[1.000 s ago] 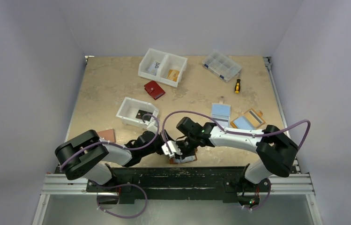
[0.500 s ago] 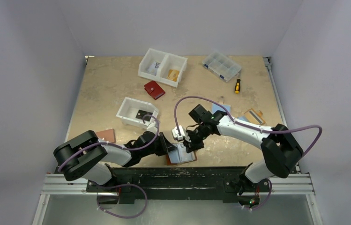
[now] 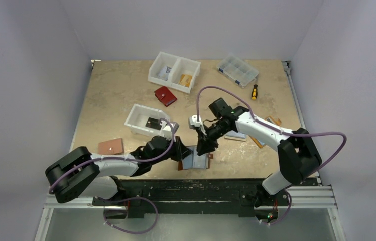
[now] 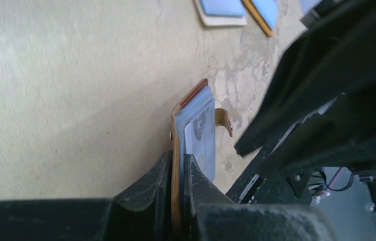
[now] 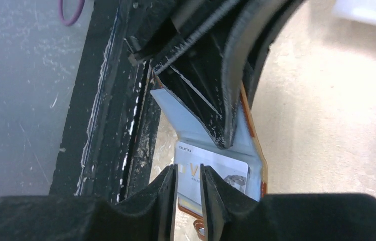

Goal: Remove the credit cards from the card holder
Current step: Open the card holder at the center of the board.

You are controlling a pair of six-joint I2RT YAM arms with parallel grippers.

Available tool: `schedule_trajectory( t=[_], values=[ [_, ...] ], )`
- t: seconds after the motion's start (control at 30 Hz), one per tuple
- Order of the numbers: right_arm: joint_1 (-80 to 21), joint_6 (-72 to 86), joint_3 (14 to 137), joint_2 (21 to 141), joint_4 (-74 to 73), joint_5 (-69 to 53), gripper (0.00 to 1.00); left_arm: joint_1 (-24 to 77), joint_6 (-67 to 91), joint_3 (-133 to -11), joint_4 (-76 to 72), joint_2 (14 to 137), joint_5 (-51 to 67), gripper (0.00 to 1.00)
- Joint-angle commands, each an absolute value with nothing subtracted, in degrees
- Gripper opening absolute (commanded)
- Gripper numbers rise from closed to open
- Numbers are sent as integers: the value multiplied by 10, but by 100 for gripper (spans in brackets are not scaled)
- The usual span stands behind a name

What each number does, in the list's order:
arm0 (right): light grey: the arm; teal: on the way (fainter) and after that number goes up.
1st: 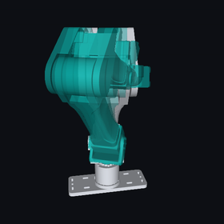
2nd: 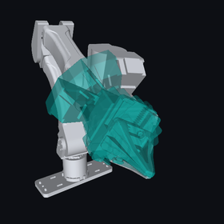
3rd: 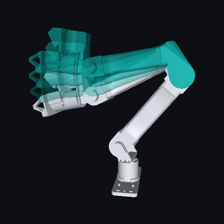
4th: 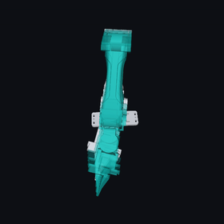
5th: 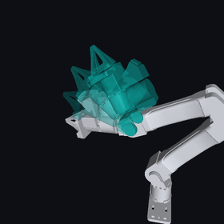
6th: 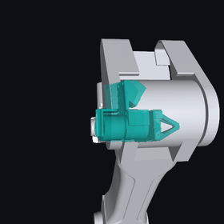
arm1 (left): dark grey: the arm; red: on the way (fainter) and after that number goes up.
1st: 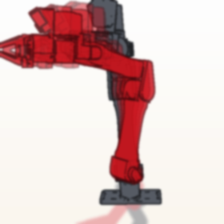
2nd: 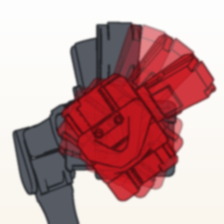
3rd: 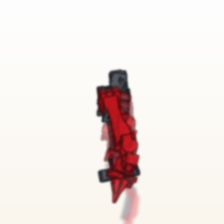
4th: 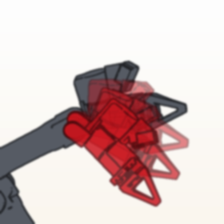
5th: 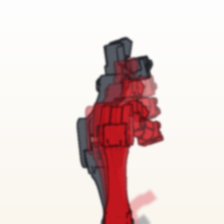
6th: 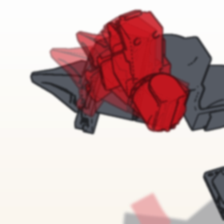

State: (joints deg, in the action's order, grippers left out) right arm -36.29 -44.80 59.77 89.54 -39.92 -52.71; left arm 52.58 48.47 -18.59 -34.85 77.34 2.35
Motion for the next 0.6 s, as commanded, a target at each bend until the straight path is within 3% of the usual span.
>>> schedule_trajectory(
  t=[0.0, 0.3, 0.37, 0.4, 0.43, 0.53, 0.57],
  values=[
    [-313, -433, 585, 841, -399, -575, 34, 529, 341, -204, -355, 718, 2, 0],
    [-259, -449, 562, 760, -377, -615, 48, 528, 346, -194, -407, 725, -44, 0],
    [-258, -395, 564, 772, -353, -632, 64, 529, 385, -163, -459, 720, -75, 0],
    [-258, -339, 569, 792, -334, -636, 76, 528, 408, -145, -497, 720, -86, 0],
    [-258, -340, 604, 831, -359, -656, 82, 527, 429, -130, -523, 721, -96, 0],
    [-263, -637, 769, 994, -716, -705, 67, 525, 471, -116, -532, 727, -108, 0],
    [-260, -671, 795, 1024, -771, -712, 61, 525, 485, -115, -525, 728, -112, 0]
  ],
)
